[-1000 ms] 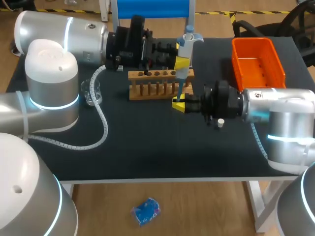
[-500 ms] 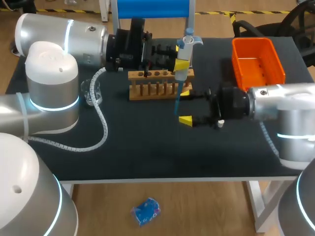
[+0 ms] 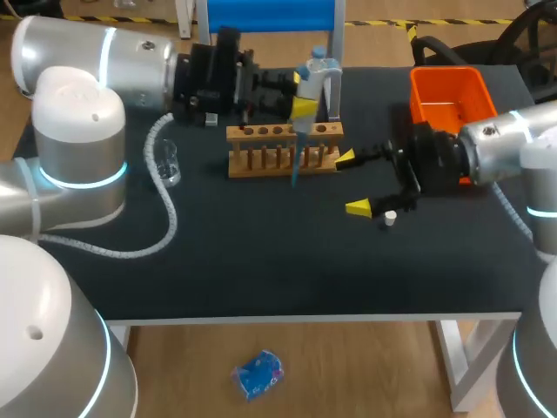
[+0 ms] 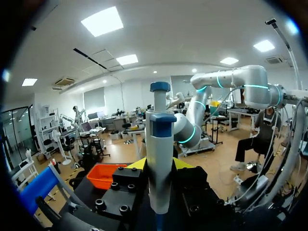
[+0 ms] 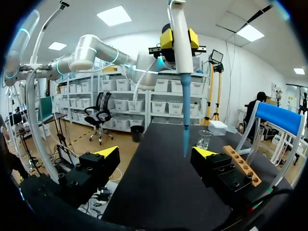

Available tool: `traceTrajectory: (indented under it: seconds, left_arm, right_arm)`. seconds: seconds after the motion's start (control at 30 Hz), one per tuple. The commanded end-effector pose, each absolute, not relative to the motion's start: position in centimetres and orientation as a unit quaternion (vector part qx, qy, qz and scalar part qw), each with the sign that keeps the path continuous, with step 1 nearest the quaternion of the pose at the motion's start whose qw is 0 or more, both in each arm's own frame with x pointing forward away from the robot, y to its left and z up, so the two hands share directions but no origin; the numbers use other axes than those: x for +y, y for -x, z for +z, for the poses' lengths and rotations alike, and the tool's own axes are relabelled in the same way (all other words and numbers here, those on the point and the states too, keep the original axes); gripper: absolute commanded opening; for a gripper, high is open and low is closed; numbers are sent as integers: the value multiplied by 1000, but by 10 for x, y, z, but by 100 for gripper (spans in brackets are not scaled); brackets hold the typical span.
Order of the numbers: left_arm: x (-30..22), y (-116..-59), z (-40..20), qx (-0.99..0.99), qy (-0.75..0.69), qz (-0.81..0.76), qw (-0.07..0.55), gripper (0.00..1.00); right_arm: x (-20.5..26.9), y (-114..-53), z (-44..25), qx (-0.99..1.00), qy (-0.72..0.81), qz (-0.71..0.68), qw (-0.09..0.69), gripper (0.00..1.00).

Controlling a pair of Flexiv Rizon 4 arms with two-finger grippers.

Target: Invert the test tube, pick up the pipette, mount the tip to pipette, aspirate from beaker and dispense into the tube, eject the tip, return the pipette, and cap with the stopper.

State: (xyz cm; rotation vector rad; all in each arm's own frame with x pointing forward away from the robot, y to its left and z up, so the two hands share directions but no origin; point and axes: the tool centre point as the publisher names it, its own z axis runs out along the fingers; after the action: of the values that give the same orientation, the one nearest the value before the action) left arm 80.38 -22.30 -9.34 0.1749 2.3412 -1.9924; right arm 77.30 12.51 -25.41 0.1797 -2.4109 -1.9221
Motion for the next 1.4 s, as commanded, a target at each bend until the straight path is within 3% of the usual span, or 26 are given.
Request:
traceTrajectory:
  seconds: [0.03,0.8,1.4]
  left_arm:
    - [-181,-807,-87,756,-54,-651,41,0]
    - [-176,-815,-85,750,-52,-658,44,0]
    - [-46,-867,-93,753,35,-640,146,0]
  right_arm:
    - [123,-773,-252,-781,-59,-621,28,100]
    - [123,-773,-252,-781,-59,-621,28,100]
    - [194,-783,-251,-829,25,-559,-2,100]
